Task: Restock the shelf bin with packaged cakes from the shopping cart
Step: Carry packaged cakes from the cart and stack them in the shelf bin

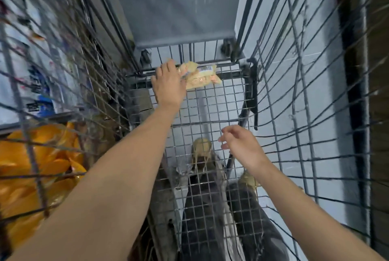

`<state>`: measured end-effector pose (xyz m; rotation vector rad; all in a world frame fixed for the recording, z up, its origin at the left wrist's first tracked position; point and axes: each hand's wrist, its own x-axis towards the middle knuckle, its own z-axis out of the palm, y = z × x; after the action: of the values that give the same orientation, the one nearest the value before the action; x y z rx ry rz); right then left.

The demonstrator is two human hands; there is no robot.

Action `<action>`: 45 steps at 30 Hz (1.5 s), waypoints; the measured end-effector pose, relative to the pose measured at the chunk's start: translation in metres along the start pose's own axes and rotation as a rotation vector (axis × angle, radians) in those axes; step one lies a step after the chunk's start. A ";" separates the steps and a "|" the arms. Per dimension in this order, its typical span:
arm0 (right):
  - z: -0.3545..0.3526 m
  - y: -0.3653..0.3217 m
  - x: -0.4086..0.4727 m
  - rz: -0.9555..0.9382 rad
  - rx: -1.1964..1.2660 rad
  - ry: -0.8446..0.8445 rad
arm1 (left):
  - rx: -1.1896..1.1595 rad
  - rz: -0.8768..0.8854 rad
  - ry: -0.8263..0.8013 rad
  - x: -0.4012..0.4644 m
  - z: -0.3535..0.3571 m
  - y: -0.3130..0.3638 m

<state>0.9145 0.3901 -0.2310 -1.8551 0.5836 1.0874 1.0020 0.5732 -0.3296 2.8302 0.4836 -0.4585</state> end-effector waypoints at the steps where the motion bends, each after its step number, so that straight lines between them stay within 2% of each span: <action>1: 0.000 -0.001 0.000 -0.001 0.015 -0.002 | 0.036 0.032 -0.007 -0.003 -0.001 0.000; 3: 0.001 -0.004 -0.005 0.001 0.054 0.000 | 0.048 0.061 -0.011 -0.018 -0.008 0.000; 5: 0.001 -0.009 -0.008 0.000 0.135 0.024 | -0.067 -0.002 0.020 -0.043 -0.021 0.011; 8: 0.002 -0.019 -0.010 0.062 0.518 0.048 | -0.277 -0.032 0.037 -0.094 -0.038 0.039; 10: 0.001 -0.024 -0.011 0.082 0.755 -0.023 | -0.458 -0.003 -0.056 -0.131 -0.042 0.057; 12: -0.006 -0.023 -0.016 0.074 0.900 -0.100 | -0.688 0.027 -0.230 -0.163 -0.051 0.067; 14: -0.014 -0.020 -0.021 0.077 0.930 -0.100 | -0.871 0.056 -0.388 -0.185 -0.055 0.065; 16: -0.016 -0.019 -0.023 0.073 0.838 -0.034 | -0.956 0.077 -0.469 -0.189 -0.059 0.054; 18: -0.017 -0.017 -0.022 0.085 0.740 0.069 | -1.050 0.026 -0.434 -0.178 -0.063 0.050; 19: -0.016 -0.019 -0.021 0.095 0.736 0.108 | -1.069 -0.025 -0.361 -0.165 -0.063 0.048; 21: -0.016 -0.019 -0.020 0.114 0.790 0.157 | -0.977 -0.134 -0.190 -0.133 -0.058 0.047; 23: -0.018 -0.018 -0.019 0.128 0.841 0.195 | -0.754 -0.133 -0.086 -0.092 -0.050 0.046; 28: -0.022 -0.009 -0.019 0.130 0.931 0.234 | -0.086 0.224 -0.157 -0.024 -0.026 0.047; 30: -0.020 -0.005 -0.018 0.130 0.937 0.234 | 0.080 0.284 -0.198 -0.015 -0.013 0.041; 33: -0.018 -0.003 -0.017 0.135 0.908 0.244 | 0.158 0.245 -0.253 -0.011 -0.002 0.037; 39: -0.016 0.000 -0.014 0.119 0.844 0.254 | 0.130 0.203 -0.177 -0.016 0.011 0.037; 45: -0.010 -0.001 -0.013 0.119 0.819 0.261 | 0.085 0.202 -0.170 -0.009 0.011 0.031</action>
<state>0.9130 0.3811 -0.2168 -1.2417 1.1075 0.5352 1.0017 0.5392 -0.3313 2.8473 0.1464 -0.6850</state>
